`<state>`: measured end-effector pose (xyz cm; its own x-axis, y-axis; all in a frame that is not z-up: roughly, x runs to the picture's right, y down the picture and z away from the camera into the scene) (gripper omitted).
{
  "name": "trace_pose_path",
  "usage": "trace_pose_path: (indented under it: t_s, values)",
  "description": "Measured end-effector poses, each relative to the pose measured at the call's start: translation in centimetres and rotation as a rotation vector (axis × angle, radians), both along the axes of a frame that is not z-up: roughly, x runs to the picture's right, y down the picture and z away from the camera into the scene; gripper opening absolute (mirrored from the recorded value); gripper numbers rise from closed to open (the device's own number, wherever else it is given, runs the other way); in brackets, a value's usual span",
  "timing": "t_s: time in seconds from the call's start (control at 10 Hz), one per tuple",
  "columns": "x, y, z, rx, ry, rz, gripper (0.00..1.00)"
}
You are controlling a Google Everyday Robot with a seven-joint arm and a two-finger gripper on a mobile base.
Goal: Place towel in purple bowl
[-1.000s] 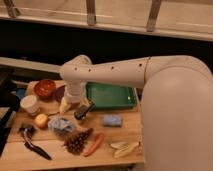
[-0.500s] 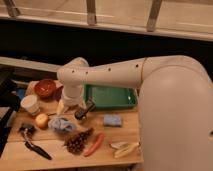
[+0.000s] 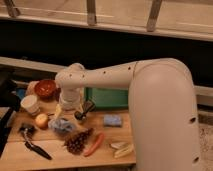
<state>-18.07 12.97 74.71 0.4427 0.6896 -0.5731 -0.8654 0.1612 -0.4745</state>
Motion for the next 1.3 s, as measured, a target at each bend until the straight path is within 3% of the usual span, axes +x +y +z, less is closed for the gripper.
trace_pose_path:
  t_s: [0.6,0.8,1.0,1.3]
  values:
    - [-2.5,3.3,-1.0,-0.071,-0.069,0.015,0.80]
    - [-3.5,4.4,-0.6,-0.092,-0.077,0.008,0.78]
    - [-3.6,4.5,0.0,-0.091,-0.058,0.012,0.64]
    - [-3.5,4.0,0.7,-0.069,-0.033,0.005,0.33]
